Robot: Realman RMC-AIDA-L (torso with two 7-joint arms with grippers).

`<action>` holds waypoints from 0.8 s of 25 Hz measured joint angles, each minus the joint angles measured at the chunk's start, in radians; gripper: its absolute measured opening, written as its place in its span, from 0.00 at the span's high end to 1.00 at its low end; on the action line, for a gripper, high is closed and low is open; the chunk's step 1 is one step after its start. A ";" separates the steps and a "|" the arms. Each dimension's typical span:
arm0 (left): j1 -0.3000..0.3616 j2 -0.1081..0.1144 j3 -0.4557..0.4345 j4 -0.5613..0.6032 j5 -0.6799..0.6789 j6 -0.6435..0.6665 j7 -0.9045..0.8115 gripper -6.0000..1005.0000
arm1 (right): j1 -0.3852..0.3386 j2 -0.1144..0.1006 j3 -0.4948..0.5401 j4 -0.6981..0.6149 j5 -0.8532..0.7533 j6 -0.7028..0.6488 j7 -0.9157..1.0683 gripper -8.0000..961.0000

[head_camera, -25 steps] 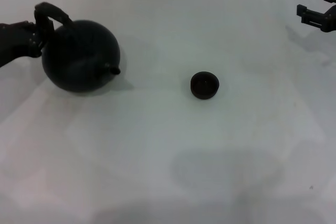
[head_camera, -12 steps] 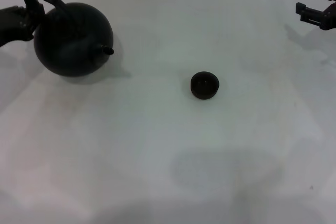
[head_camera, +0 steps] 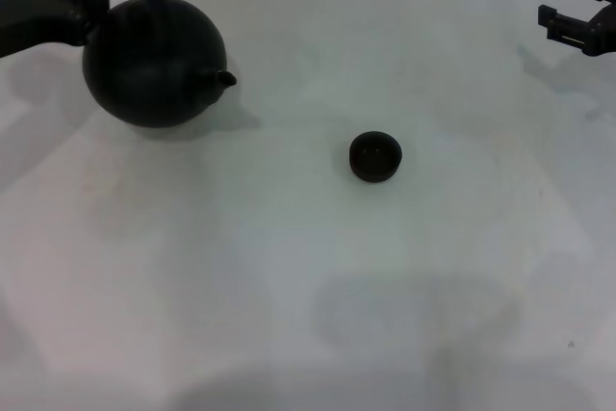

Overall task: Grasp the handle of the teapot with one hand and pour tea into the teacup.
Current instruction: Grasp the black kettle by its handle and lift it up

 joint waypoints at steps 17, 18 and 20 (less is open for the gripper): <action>-0.100 -0.004 0.191 0.154 0.312 -0.093 -0.340 0.89 | -0.010 0.002 0.009 0.000 0.053 0.134 0.004 0.22; -0.127 -0.003 0.214 0.154 0.389 -0.101 -0.391 0.89 | -0.011 0.002 0.009 0.000 0.053 0.147 0.007 0.22; -0.137 -0.004 0.232 0.154 0.425 -0.110 -0.419 0.89 | -0.011 0.002 0.010 0.000 0.053 0.150 0.007 0.22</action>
